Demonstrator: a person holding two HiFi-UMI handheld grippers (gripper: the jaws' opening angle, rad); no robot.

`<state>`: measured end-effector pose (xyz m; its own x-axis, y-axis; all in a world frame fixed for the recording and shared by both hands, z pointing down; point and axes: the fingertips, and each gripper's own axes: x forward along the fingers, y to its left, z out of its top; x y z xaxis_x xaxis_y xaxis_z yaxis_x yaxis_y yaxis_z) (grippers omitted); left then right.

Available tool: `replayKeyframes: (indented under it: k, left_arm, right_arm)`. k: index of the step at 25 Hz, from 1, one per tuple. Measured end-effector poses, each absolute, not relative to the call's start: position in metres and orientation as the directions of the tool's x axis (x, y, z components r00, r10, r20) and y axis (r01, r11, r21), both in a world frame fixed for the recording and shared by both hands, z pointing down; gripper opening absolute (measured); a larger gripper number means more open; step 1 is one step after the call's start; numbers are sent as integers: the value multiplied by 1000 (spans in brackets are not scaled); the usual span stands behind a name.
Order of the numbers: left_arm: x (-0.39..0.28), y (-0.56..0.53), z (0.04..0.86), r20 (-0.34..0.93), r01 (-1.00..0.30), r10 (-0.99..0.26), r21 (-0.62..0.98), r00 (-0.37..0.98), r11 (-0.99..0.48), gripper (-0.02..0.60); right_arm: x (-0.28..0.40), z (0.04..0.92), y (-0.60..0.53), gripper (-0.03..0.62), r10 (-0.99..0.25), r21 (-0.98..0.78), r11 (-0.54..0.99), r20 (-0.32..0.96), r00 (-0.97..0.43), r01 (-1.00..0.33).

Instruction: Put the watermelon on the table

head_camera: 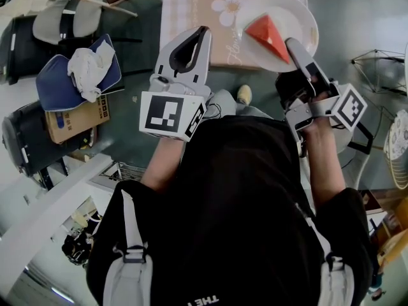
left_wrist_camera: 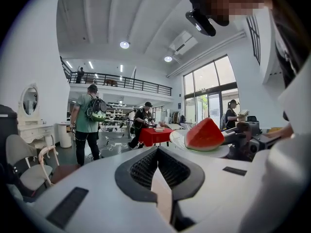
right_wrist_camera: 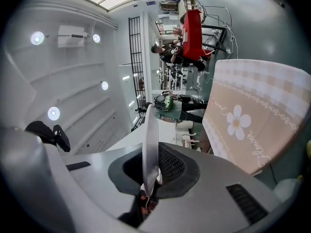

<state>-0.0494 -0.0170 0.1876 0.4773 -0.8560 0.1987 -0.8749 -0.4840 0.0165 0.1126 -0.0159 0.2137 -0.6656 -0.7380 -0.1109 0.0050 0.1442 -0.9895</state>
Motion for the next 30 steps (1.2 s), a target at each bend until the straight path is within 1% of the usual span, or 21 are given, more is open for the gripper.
replayKeyframes:
  k: [13, 30]
  left_arm:
    - [-41, -7, 183, 192, -877, -859, 17, 475, -481, 11]
    - [-51, -33, 186, 181, -859, -842, 39, 508, -510, 11]
  right_arm:
    - [119, 208, -8, 23, -731, -987, 159, -121, -671, 5]
    - [103, 209, -30, 23, -745, -987, 162, -113, -657, -14]
